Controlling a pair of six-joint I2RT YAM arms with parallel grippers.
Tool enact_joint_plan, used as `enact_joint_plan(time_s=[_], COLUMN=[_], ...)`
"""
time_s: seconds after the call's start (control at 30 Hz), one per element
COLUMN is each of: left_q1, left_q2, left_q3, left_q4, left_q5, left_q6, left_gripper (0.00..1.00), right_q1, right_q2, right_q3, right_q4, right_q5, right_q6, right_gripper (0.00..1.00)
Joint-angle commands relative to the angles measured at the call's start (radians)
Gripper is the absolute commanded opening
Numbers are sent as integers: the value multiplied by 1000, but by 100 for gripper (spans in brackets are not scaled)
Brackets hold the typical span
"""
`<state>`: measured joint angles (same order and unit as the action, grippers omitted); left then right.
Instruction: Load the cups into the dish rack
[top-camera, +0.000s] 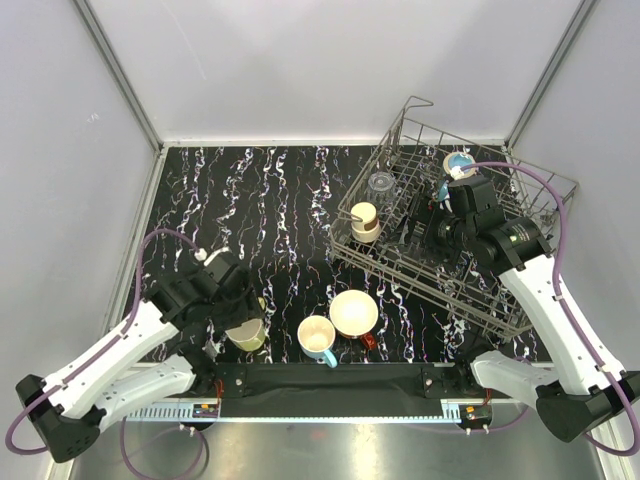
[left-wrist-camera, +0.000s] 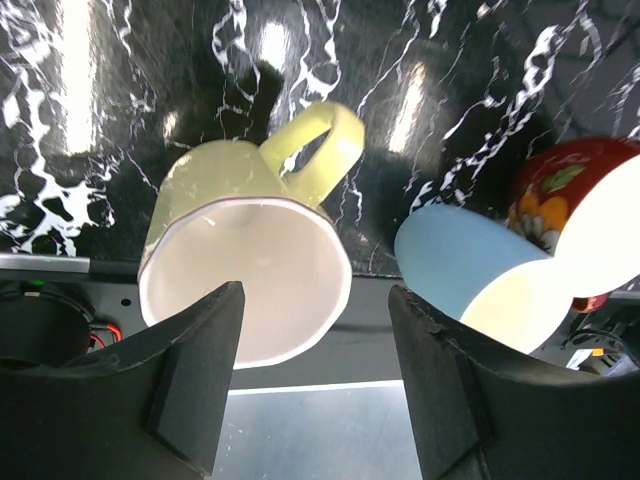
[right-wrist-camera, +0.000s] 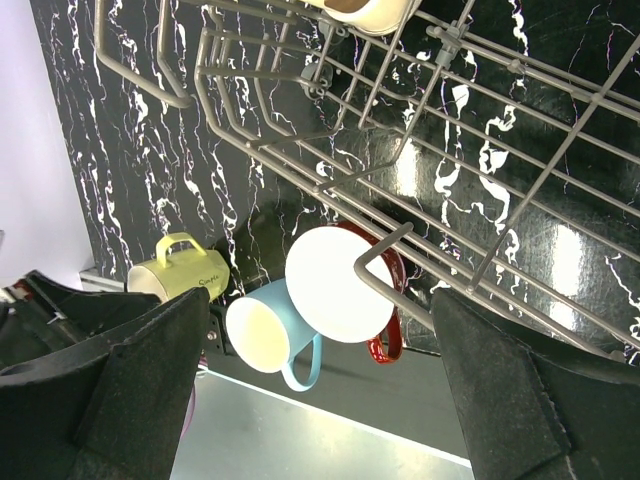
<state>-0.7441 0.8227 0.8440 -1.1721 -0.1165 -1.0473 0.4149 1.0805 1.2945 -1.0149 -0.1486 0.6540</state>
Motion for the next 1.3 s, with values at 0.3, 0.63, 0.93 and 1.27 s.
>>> enact_joint_plan(time_s=[0.3,0.63,0.93,1.27], left_q1=[-43,-44,-44,-43], left_q2=[62,159,214,156], left_q3=[-140,-71,6,435], left_q4=[153,135,138,297], left_q5=[48,-5,35,92], left_q6=[-91,-8,102,300], left_gripper=[63,32,0,0], right_q1=[-5,-5,-4,-4], right_q2=[-21,-36,-51,-31], right_q3=[2,-9,-29,14], right_q4=[27,19,12,41], right_q5=[-16,-19,-36,-115], right_q6=[-4,-4,-4,-28], right_gripper=[100,100,100,100])
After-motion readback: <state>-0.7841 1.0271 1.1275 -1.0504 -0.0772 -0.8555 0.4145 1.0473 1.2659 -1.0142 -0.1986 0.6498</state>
